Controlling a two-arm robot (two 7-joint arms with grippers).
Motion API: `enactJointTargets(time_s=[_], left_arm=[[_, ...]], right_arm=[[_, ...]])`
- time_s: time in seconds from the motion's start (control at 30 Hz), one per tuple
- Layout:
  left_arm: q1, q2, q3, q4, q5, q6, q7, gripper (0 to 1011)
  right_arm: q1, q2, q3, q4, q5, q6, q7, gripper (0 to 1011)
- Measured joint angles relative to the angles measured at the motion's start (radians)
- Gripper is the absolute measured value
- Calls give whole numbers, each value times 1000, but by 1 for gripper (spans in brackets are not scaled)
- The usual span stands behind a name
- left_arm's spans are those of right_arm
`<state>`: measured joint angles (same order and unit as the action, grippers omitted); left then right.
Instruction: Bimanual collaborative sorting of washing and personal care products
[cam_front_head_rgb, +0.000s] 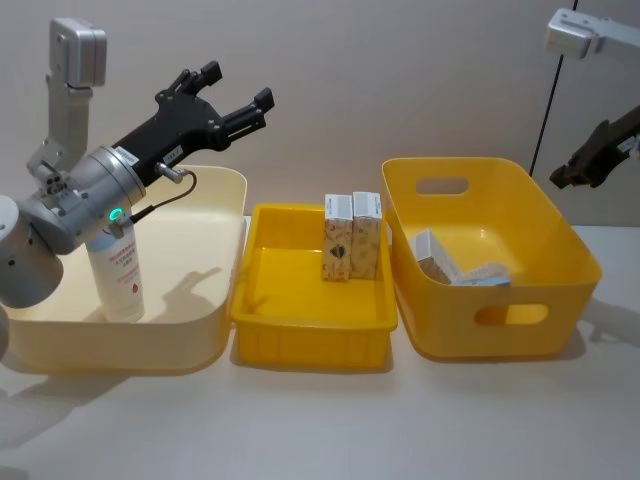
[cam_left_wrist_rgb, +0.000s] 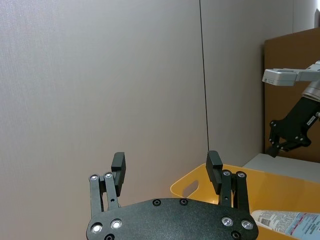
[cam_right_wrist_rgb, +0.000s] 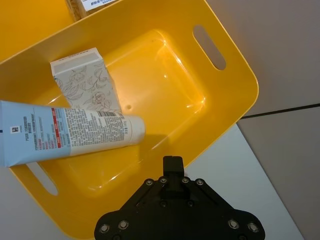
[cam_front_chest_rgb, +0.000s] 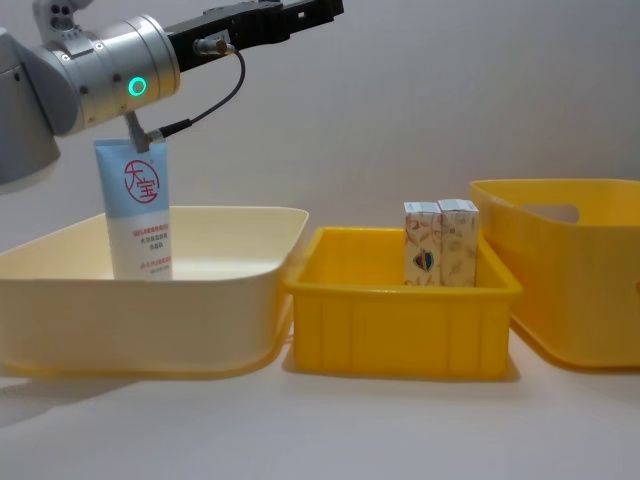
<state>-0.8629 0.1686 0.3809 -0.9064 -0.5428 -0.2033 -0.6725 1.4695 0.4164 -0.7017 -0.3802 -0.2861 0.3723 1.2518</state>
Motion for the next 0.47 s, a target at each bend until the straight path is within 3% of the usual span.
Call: enactJointTargets(time_s=[0.47], left_arm=[[0,0,0,0,0,0,0,1002]], right_arm=[[1,-1,-2,2,-1,-1,1,0]])
